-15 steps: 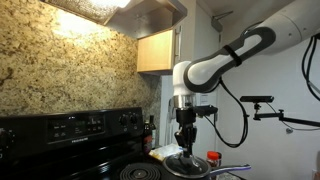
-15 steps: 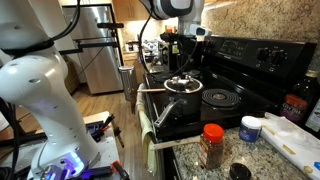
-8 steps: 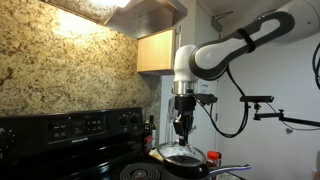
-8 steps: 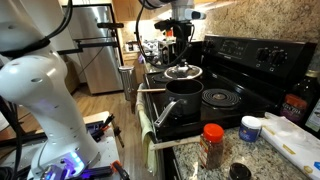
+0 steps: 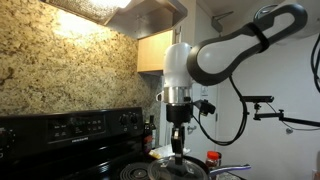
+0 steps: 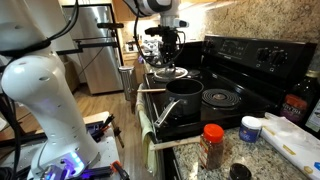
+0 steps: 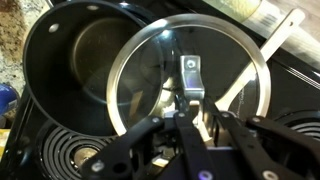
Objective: Remove the lid from the black pot
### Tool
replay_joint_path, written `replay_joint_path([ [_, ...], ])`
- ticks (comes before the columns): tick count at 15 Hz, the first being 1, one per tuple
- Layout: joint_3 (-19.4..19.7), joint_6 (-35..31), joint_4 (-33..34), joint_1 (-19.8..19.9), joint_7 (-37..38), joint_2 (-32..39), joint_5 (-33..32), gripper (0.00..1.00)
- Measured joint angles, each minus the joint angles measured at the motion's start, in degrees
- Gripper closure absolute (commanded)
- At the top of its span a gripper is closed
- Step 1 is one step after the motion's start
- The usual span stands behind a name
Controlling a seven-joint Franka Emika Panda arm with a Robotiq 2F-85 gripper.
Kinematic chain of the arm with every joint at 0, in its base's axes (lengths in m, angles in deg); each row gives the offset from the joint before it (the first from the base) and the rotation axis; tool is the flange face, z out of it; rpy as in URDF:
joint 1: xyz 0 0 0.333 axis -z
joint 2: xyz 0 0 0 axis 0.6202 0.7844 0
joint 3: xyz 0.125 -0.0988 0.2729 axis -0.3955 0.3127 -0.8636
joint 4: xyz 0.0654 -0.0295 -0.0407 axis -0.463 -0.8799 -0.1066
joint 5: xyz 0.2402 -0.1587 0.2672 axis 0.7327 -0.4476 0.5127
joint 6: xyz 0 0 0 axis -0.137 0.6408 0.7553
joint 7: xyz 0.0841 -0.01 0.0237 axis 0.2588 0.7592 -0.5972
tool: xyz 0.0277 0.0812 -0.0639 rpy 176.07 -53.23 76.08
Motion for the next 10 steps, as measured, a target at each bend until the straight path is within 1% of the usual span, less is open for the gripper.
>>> replay_joint_path([
  [2, 0.41, 0.0, 0.0, 0.26, 0.0, 0.05, 0.0, 0.8],
  [3, 0.62, 0.0, 0.0, 0.31, 0.0, 0.05, 0.0, 0.95],
  [8, 1.71, 0.01, -0.32, 0.36, -1.14, 0.16, 0.12, 0.95],
  [10, 1.61, 0.93, 1.22, 0.25, -2.72, 0.79, -1.91, 0.95],
])
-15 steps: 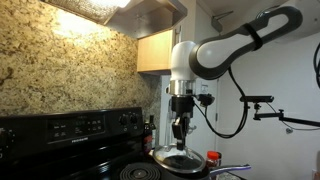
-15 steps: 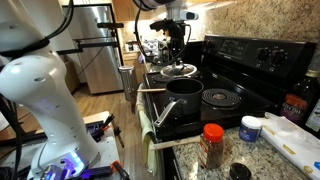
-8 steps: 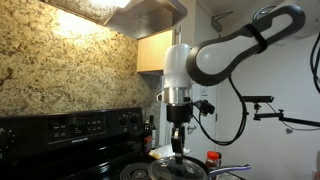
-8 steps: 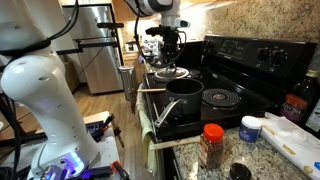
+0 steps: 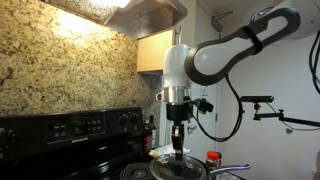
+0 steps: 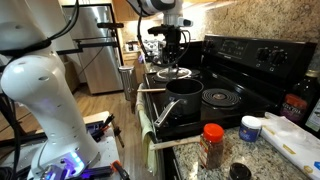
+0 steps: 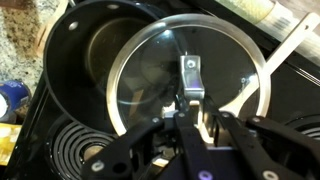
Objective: Remove the lid from the black pot
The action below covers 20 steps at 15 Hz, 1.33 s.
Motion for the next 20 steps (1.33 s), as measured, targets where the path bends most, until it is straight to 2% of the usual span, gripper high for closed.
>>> replay_joint_path([
  [5, -3.56, 9.08, 11.75, -2.19, -3.98, 5.91, -5.93, 0.95],
  [8, -6.23, 11.16, 19.67, -4.92, -7.12, 13.41, -6.07, 0.95],
  [11, -7.48, 11.6, 24.81, -6.25, -13.02, 20.59, -6.06, 0.95],
  [14, -7.27, 13.03, 26.05, -5.93, -15.49, 24.38, -5.97, 0.95],
  [20, -6.95, 13.29, 24.5, -5.4, -18.75, 25.04, -5.99, 0.95],
])
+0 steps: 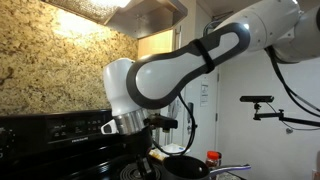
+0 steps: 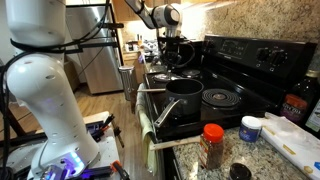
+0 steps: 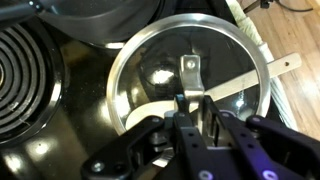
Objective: Remove the lid from the black pot
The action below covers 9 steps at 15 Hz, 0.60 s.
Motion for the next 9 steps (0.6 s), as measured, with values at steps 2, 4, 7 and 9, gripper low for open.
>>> replay_joint_path([
  [2, -0.02, -1.87, -0.65, 0.03, -1.61, 0.53, 0.0, 0.95],
  [4, 0.03, -6.51, -1.98, 0.37, -2.45, 1.47, 0.09, 0.95],
  [7, 0.01, -14.46, -4.15, 1.35, -4.39, 3.2, 0.26, 0.95],
  [9, -0.05, -18.19, -5.08, 1.9, -5.78, 4.19, 0.42, 0.95],
])
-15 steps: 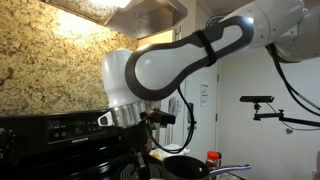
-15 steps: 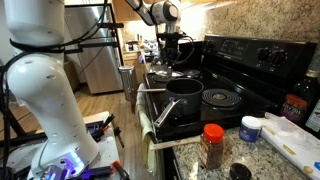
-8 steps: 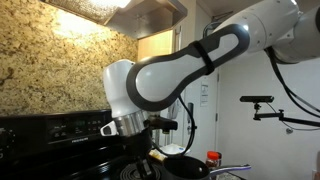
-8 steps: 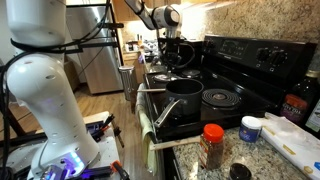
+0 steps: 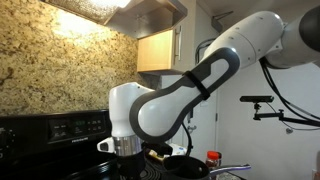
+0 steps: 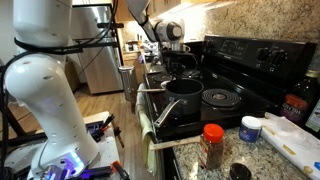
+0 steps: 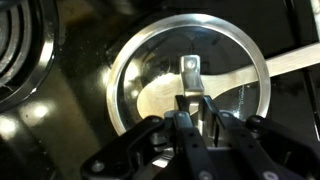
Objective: Remove the lid from the black pot
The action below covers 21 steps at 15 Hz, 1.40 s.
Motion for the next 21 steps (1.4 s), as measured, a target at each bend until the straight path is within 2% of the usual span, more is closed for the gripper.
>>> replay_joint_path([
  [2, -0.21, -1.89, -0.53, 0.45, -0.94, 0.6, 0.05, 0.92],
  [3, -0.26, -2.32, -0.68, 0.54, -1.33, 0.76, 0.06, 0.55],
  [5, -0.3, -2.41, -0.72, 0.56, -1.68, 0.89, 0.06, 0.5],
  [12, -0.39, -1.81, 0.04, 0.49, -1.7, 0.24, -0.05, 0.05],
  [14, -0.23, 1.19, 1.07, 0.24, -0.48, -0.52, -0.79, 0.0],
  [21, 0.75, 19.69, 5.12, -0.48, 13.89, -11.09, -1.4, 0.0],
])
